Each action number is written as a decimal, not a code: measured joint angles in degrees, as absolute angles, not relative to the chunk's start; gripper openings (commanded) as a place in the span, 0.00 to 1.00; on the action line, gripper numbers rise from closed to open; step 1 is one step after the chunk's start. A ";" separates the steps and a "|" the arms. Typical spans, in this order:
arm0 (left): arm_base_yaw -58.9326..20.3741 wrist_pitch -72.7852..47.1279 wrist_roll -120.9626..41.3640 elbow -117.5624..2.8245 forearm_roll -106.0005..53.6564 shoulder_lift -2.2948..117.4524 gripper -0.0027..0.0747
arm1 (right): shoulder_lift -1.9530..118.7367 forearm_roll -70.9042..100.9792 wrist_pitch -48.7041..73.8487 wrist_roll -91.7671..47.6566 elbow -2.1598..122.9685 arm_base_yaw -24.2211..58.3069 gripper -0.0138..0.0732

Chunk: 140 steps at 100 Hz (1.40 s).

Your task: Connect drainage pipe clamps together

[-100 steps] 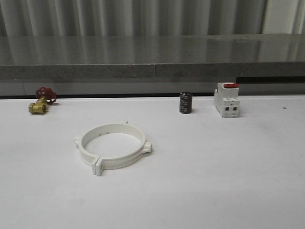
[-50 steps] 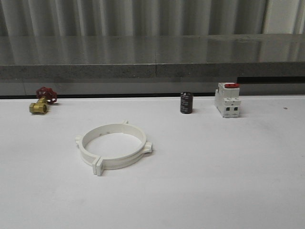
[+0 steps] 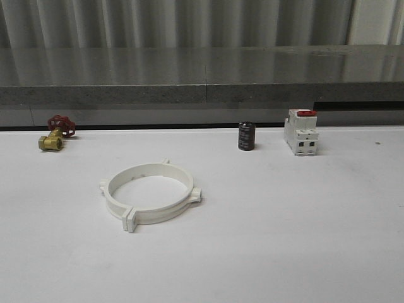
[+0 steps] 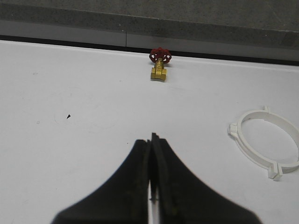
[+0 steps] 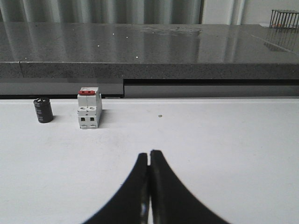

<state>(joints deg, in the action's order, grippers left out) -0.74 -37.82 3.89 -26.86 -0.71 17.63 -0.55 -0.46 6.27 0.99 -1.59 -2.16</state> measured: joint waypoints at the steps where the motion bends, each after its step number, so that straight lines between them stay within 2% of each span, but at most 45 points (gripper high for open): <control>1: -0.74 -37.82 3.89 -26.86 -0.71 17.63 0.01 | -0.55 -0.46 6.27 0.99 -1.59 -2.16 0.08; 41: -0.74 -36.61 3.89 -24.50 0.00 15.37 0.01 | -0.55 -0.46 6.27 0.99 -1.59 -2.16 0.08; 74: -0.74 -14.04 1.24 -8.02 1.70 6.12 0.01 | -0.55 -0.46 6.27 0.99 -1.59 -2.16 0.08; 93: -0.74 -12.08 1.02 0.00 2.20 0.45 0.01 | -0.55 -0.46 6.27 0.99 -1.59 -2.16 0.08; 140: -0.74 -10.98 0.88 0.09 2.57 -0.29 0.01 | -0.64 -0.46 6.49 0.99 -1.59 -2.16 0.08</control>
<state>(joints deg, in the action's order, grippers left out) -0.74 -10.98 0.88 0.09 2.57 -0.29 -0.64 -0.46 6.49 0.99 -1.59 -2.16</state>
